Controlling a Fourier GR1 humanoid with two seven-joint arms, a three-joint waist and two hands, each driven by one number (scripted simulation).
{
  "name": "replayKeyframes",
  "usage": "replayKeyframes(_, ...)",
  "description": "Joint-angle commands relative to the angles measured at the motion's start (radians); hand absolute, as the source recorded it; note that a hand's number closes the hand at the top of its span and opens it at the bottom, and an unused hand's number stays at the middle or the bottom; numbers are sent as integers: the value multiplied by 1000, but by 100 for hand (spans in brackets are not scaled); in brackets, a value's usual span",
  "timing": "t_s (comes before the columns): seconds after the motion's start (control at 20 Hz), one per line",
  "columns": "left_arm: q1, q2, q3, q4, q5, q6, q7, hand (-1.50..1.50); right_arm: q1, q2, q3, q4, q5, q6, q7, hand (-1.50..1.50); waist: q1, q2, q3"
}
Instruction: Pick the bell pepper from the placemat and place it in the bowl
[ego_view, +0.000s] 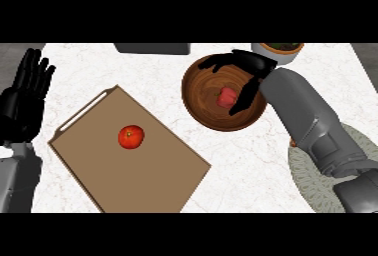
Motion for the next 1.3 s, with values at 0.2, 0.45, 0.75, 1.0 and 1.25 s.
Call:
replayKeyframes(0.2,14,-12,-28,-28,-24,8,7,0,-42,-55,-212,52,-180,-46,8,-150,12,5,1)
replayKeyframes(0.45,-21,-34,-40,-24,-27,22,5,0,-67,-178,-291,101,-242,-15,52,-150,24,17,1)
replayKeyframes(0.75,-40,-6,-7,-21,15,-14,-1,0,-43,-306,-352,143,-295,81,48,-150,62,38,3)
replayKeyframes(1.0,-44,-14,-32,-38,-12,-2,-4,0,-16,-388,-365,135,-306,150,17,-150,80,50,7)
replayKeyframes(1.25,-69,-32,-44,-40,-10,9,17,0,3,-432,-379,127,-321,194,14,-150,89,61,9)
